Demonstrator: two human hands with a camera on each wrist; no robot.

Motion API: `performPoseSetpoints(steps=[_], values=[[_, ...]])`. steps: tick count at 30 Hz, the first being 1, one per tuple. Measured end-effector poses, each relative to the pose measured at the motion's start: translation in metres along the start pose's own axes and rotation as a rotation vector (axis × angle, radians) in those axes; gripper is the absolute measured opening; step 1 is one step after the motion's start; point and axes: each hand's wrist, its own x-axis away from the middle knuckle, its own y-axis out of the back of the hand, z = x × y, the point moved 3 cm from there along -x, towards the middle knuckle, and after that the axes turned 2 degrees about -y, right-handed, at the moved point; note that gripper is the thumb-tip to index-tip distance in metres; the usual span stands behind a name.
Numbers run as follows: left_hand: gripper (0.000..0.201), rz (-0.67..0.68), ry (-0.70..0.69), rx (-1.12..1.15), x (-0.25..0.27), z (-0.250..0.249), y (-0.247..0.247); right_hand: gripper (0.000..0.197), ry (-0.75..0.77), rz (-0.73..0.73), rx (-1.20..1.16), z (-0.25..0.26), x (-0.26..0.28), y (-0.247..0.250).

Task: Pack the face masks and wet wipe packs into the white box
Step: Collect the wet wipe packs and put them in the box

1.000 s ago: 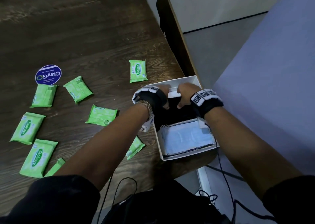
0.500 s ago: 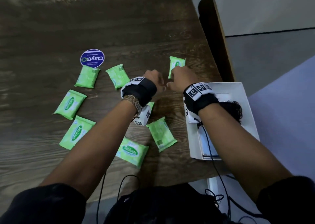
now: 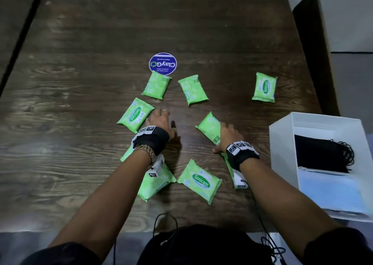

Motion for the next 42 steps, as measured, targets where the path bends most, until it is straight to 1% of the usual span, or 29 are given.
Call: performPoseSetpoints(steps=[2,4,6,7,8,10,11,13,15,18,21,24,26,29,31,33,34,35,37,38,39,40,41,42], values=[[0.074,-0.021,0.044,0.022,0.003,0.025,0.002,0.106,-0.046,-0.048,0.052,0.0,0.0,-0.008],[0.084,0.011,0.116,0.018,0.009,0.046,0.001,0.113,-0.08,-0.058,0.082,0.001,-0.001,-0.012],[0.092,0.042,0.176,-0.032,0.016,0.062,-0.005,0.12,-0.1,-0.092,0.03,0.005,-0.003,-0.012],[0.096,0.049,0.202,-0.038,0.02,0.068,-0.007,0.118,-0.108,-0.13,-0.02,0.009,-0.005,-0.01],[0.1,0.053,0.225,-0.025,0.024,0.075,-0.011,0.113,-0.11,-0.169,-0.068,0.014,-0.007,-0.009],[0.112,0.095,0.238,0.004,0.03,0.085,-0.017,0.1,-0.108,-0.2,-0.118,0.022,-0.013,-0.007],[0.118,0.138,0.232,0.006,0.034,0.088,-0.021,0.098,-0.119,-0.192,-0.121,0.023,-0.015,-0.007],[0.126,0.215,0.23,-0.003,0.039,0.094,-0.03,0.101,-0.149,-0.173,-0.123,0.023,-0.018,-0.007],[0.122,0.215,0.227,-0.024,0.043,0.098,-0.036,0.096,-0.145,-0.154,-0.139,0.021,-0.019,-0.006],[0.107,0.177,0.209,-0.053,0.042,0.097,-0.038,0.079,-0.093,-0.12,-0.21,0.019,-0.017,-0.004],[0.097,0.167,0.198,0.059,0.036,0.085,-0.028,0.063,-0.087,-0.137,-0.314,0.013,-0.013,-0.003],[0.086,0.116,0.152,0.206,0.027,0.055,-0.014,0.051,-0.001,-0.178,-0.466,0.005,-0.011,0.004],[0.079,0.064,0.124,0.36,0.024,0.021,-0.004,0.044,0.06,-0.203,-0.64,-0.001,-0.006,0.014],[0.053,0.014,0.035,0.684,0.021,-0.042,0.008,0.038,0.138,-0.207,-0.848,-0.012,0.004,0.034],[0.043,0.035,-0.036,0.868,0.021,-0.09,0.014,0.038,0.182,-0.215,-0.931,-0.028,0.015,0.051],[0.033,0.088,-0.093,0.992,0.024,-0.134,0.019,0.034,0.18,-0.247,-0.991,-0.053,0.025,0.071],[0.029,0.121,-0.1,1.042,0.024,-0.156,0.021,0.033,0.17,-0.269,-1.003,-0.069,0.03,0.082],[0.029,0.151,-0.096,1.098,0.025,-0.176,0.022,0.033,0.165,-0.296,-1.009,-0.087,0.035,0.094],[0.037,0.222,-0.077,1.223,0.023,-0.215,0.02,0.033,0.167,-0.36,-0.98,-0.125,0.046,0.114],[0.042,0.254,-0.09,1.226,0.022,-0.234,0.017,0.032,0.16,-0.393,-0.954,-0.144,0.05,0.122],[0.049,0.276,-0.13,1.171,0.025,-0.254,0.016,0.031,0.152,-0.424,-0.932,-0.163,0.054,0.129],[0.055,0.287,-0.2,1.063,0.03,-0.274,0.018,0.031,0.134,-0.454,-0.906,-0.181,0.056,0.134],[0.058,0.282,-0.3,0.92,0.035,-0.295,0.021,0.031,0.119,-0.484,-0.877,-0.199,0.06,0.139],[0.057,0.266,-0.401,0.764,0.037,-0.315,0.022,0.03,0.101,-0.512,-0.851,-0.217,0.064,0.146]])
